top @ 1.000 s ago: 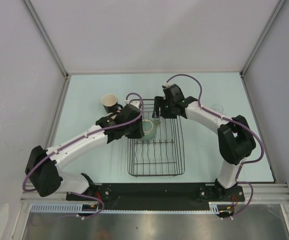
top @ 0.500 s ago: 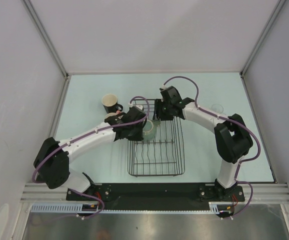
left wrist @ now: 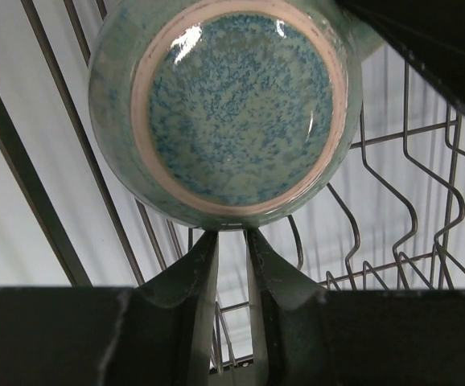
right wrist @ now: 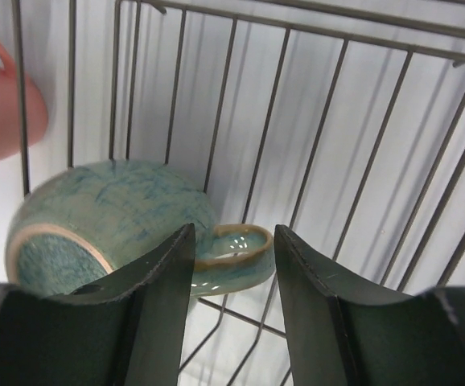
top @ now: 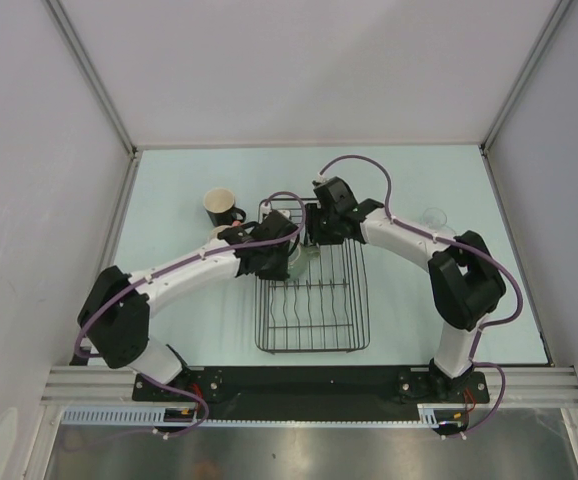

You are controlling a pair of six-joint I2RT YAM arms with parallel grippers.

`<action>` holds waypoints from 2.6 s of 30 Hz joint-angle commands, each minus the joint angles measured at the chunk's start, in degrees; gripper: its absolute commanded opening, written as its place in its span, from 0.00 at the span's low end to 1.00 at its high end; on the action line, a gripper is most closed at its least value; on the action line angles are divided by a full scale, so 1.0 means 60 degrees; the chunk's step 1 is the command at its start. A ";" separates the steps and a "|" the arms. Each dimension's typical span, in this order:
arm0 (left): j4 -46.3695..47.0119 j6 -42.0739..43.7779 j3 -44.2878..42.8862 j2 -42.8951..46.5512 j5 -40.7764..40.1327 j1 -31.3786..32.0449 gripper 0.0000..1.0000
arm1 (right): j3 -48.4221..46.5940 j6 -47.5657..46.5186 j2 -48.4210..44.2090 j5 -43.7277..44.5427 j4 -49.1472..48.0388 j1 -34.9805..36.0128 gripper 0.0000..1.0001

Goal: Unload the cups from the dish rack

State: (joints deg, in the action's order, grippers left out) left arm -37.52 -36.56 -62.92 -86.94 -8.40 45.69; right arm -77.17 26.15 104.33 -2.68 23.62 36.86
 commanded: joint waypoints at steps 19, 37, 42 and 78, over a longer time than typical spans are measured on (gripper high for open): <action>0.0115 0.0438 -0.1380 -0.0892 -0.0533 -0.0233 0.27 | 0.1157 -0.0081 -0.1525 0.0241 0.0664 0.0639 0.50; 0.0569 0.0000 -0.0766 0.2300 -0.1689 -0.0759 0.85 | 0.1259 -0.0286 -0.2872 0.1149 0.0693 0.1618 0.68; 0.0116 -0.0498 -0.0603 0.2843 -0.2407 -0.1301 0.87 | 0.1245 -0.0418 -0.2551 0.1295 0.0634 0.2103 0.67; -0.0280 -0.0646 0.0261 0.4118 -0.2379 -0.1668 0.86 | -0.0045 -0.1707 0.0452 0.2818 0.0137 0.1766 0.53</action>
State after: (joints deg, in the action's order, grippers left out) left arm -39.99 -39.64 -61.58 -63.48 -22.35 35.90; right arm -77.17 17.43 105.89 9.06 27.00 47.24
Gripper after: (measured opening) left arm 0.858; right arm 0.532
